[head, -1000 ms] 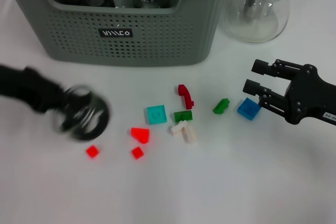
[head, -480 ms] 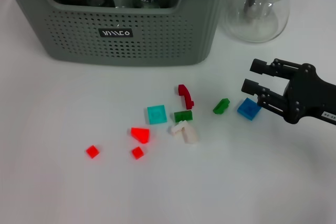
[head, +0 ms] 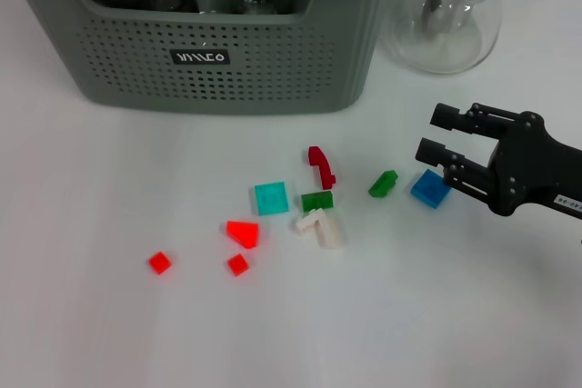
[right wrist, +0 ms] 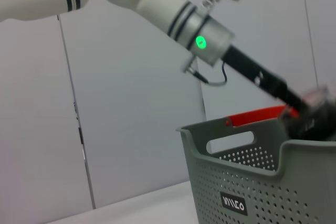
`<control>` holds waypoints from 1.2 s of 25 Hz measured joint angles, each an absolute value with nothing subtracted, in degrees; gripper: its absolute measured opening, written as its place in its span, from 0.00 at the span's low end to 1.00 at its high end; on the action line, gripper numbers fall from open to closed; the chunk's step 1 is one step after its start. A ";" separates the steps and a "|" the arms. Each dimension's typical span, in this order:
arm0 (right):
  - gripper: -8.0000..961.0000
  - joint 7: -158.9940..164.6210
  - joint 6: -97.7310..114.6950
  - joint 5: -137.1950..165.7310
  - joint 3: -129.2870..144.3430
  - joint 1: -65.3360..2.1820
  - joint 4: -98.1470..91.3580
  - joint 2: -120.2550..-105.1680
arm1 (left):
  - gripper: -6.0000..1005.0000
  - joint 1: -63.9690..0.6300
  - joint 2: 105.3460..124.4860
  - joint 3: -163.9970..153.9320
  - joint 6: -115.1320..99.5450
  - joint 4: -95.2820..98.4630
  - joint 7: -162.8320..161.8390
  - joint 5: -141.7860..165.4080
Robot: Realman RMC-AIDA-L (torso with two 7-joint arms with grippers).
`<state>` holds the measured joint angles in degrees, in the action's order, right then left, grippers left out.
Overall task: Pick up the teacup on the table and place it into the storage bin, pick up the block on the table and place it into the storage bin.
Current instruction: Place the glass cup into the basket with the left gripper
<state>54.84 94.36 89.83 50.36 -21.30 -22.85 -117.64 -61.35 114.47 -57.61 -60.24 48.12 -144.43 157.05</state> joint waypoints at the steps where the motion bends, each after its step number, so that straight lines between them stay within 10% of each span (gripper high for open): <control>1: 0.53 54.84 94.35 89.84 50.36 -21.32 -22.86 -117.66 | 0.05 -61.59 115.21 -58.57 -59.01 47.35 -144.49 159.63; 14: 0.53 54.84 94.18 89.77 50.30 -21.24 -22.85 -117.77 | 0.05 -61.36 117.15 -69.31 -47.35 35.76 -142.93 163.65; 30: 0.53 54.84 94.14 89.91 50.18 -21.01 -21.98 -117.57 | 0.37 -55.23 120.88 -61.59 -56.21 55.63 -143.43 161.12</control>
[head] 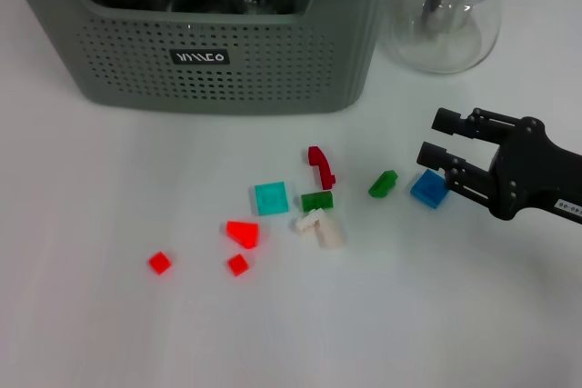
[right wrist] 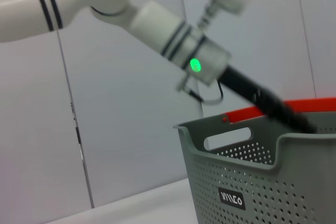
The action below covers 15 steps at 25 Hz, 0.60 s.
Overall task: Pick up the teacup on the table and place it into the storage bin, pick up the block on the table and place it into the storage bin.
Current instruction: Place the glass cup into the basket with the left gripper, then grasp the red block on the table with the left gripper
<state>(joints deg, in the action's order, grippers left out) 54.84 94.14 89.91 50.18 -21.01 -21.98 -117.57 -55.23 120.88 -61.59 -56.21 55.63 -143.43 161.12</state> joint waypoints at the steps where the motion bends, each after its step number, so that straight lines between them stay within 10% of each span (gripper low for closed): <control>1: 0.53 54.84 94.14 89.92 50.18 -21.00 -21.86 -117.52 | 0.40 -54.04 121.14 -60.69 -57.39 59.06 -143.29 159.53; 15: 0.53 54.84 94.65 89.92 50.19 -20.95 -21.36 -117.25 | 0.58 -34.29 116.60 -29.26 -103.75 69.32 -121.72 95.66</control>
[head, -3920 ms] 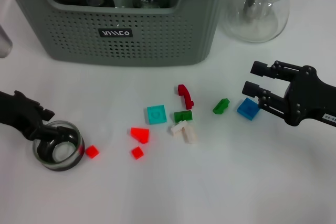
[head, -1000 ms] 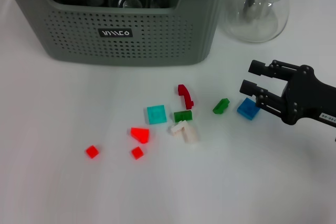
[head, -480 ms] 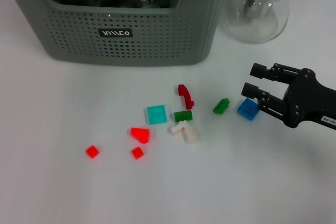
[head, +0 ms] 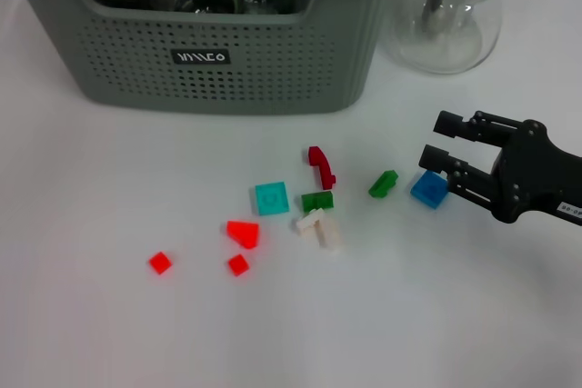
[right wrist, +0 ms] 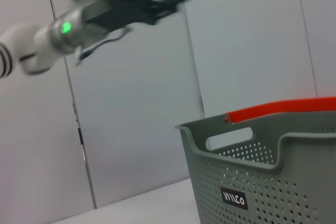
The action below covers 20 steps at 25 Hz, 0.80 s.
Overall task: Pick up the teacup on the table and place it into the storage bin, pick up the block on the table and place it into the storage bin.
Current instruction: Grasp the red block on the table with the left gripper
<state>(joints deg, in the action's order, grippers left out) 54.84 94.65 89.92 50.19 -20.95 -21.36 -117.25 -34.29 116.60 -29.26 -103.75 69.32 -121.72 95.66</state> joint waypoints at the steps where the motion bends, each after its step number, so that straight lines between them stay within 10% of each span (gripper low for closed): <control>1: 0.53 54.84 94.64 89.90 50.18 -20.94 -21.37 -117.24 | 0.58 -33.08 116.58 -26.94 -106.95 68.21 -119.24 95.24; 11: 0.53 55.93 94.53 89.71 50.11 -21.54 -21.46 -117.21 | 0.58 -16.82 124.15 -25.06 -108.01 62.43 -78.00 120.04; 20: 0.53 57.18 94.17 89.87 50.09 -22.05 -21.84 -117.16 | 0.58 -12.53 124.45 -17.98 -102.52 42.30 -55.70 126.91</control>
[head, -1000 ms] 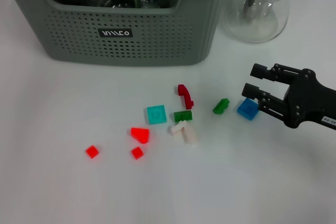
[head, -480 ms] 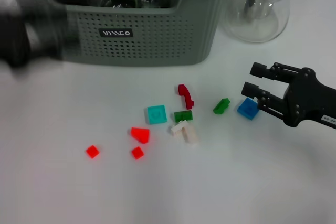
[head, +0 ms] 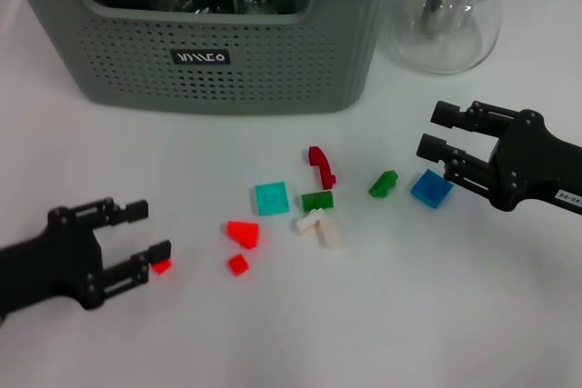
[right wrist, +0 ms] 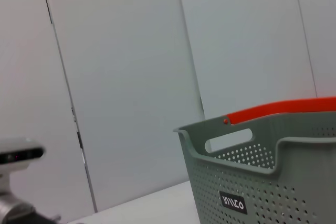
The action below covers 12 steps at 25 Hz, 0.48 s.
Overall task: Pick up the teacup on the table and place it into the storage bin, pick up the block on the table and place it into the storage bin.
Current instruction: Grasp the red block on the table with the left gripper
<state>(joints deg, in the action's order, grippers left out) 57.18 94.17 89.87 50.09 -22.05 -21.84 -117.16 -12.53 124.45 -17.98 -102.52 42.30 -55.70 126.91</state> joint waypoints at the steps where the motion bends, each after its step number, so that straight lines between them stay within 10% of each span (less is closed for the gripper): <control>1: 0.53 57.20 94.14 89.88 50.09 -22.06 -21.83 -117.15 | 0.58 -12.20 124.48 -17.78 -101.59 40.95 -54.11 127.08; 12: 0.53 57.21 93.60 89.92 50.09 -22.04 -21.46 -117.24 | 0.58 -11.08 124.41 -13.30 -94.36 31.14 -39.71 129.21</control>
<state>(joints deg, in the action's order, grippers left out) 57.22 93.60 89.92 50.09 -22.04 -21.46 -117.24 -11.08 124.41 -13.30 -94.36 31.14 -39.71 129.21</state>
